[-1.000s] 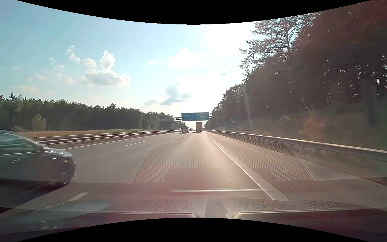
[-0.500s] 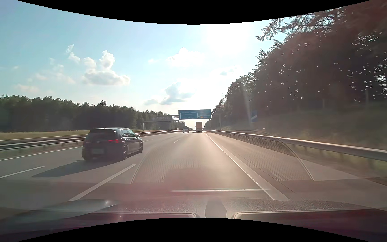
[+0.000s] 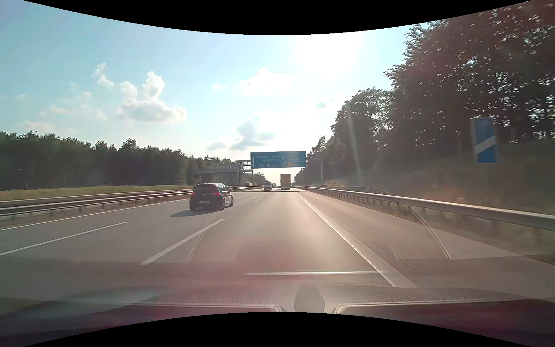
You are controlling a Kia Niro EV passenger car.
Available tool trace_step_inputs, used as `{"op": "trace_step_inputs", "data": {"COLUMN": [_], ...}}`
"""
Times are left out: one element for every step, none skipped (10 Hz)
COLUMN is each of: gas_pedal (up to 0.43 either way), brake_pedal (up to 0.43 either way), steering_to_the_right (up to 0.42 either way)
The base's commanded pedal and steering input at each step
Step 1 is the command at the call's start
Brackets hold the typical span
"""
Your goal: Follow the waypoints while adhering to traffic rules and regulations
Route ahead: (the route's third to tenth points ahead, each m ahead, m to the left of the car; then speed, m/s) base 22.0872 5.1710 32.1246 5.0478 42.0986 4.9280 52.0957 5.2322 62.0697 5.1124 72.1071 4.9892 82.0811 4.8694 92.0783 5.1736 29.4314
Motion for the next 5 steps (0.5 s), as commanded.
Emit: {"op": "trace_step_inputs", "data": {"gas_pedal": [0.087,0.098,0.098,0.13,0.15], "brake_pedal": [0.0,0.0,0.0,0.0,0.0], "steering_to_the_right": [-0.003,-0.003,-0.003,-0.003,-0.003]}}
